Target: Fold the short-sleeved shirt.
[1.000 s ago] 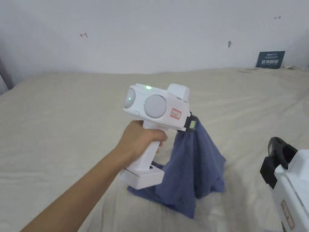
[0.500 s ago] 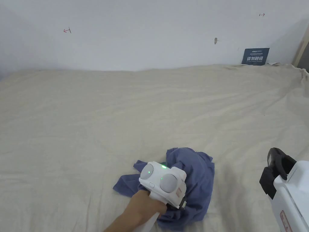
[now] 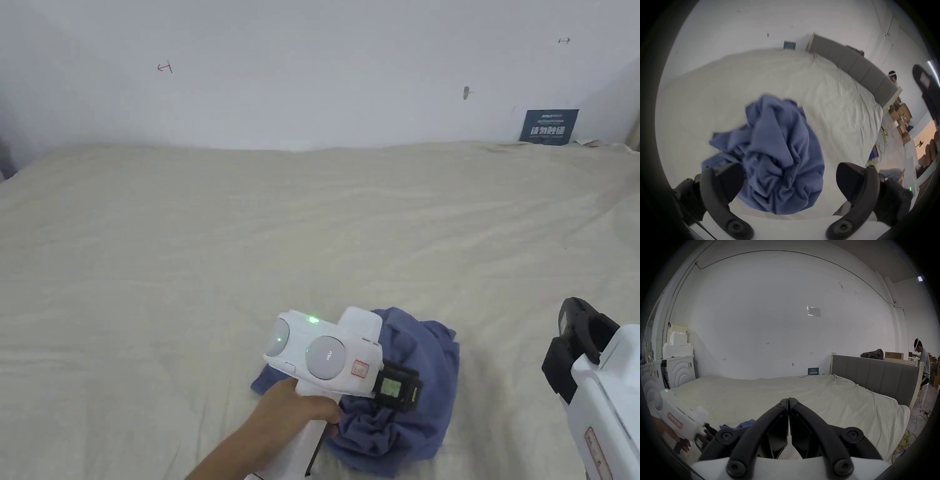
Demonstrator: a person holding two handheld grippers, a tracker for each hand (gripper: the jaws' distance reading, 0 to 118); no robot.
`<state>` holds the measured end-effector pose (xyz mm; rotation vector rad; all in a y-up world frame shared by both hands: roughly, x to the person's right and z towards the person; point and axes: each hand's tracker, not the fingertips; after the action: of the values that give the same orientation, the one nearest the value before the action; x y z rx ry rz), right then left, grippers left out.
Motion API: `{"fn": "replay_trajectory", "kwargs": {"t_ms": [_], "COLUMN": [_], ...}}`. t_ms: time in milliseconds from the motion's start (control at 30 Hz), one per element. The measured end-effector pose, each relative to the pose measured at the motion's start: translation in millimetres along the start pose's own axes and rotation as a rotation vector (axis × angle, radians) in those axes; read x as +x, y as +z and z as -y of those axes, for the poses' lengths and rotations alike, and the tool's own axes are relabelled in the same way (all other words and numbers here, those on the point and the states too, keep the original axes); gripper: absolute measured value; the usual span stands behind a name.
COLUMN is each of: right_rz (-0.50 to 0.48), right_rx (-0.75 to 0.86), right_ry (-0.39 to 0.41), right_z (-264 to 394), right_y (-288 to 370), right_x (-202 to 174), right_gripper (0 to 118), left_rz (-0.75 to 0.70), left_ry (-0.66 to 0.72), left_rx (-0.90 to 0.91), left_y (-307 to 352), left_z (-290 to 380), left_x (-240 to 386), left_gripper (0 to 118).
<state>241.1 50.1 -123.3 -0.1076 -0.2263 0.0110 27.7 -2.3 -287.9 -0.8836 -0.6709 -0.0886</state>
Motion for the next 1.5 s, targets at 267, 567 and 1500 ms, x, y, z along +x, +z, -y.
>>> {"fn": "replay_trajectory", "kwargs": {"t_ms": [267,567,1500], "right_rz": [-0.039,-0.064,-0.068], "right_rx": [0.036,0.064,0.055], "right_ry": [0.002,0.013,0.010], "right_z": [-10,-16,-6], "right_y": [-4,-6,-5], "right_x": [-9,-16,-20], "right_gripper": [0,0,0], "left_rz": [-0.144,-0.451,-0.721], "left_ry": [0.010,0.080,0.155], "left_rx": [0.295,0.557,0.806], "left_y": [89,146,154], "left_z": [-7,29,112], "left_x": [-21,-67,-100], "left_gripper": [117,115,0]}}
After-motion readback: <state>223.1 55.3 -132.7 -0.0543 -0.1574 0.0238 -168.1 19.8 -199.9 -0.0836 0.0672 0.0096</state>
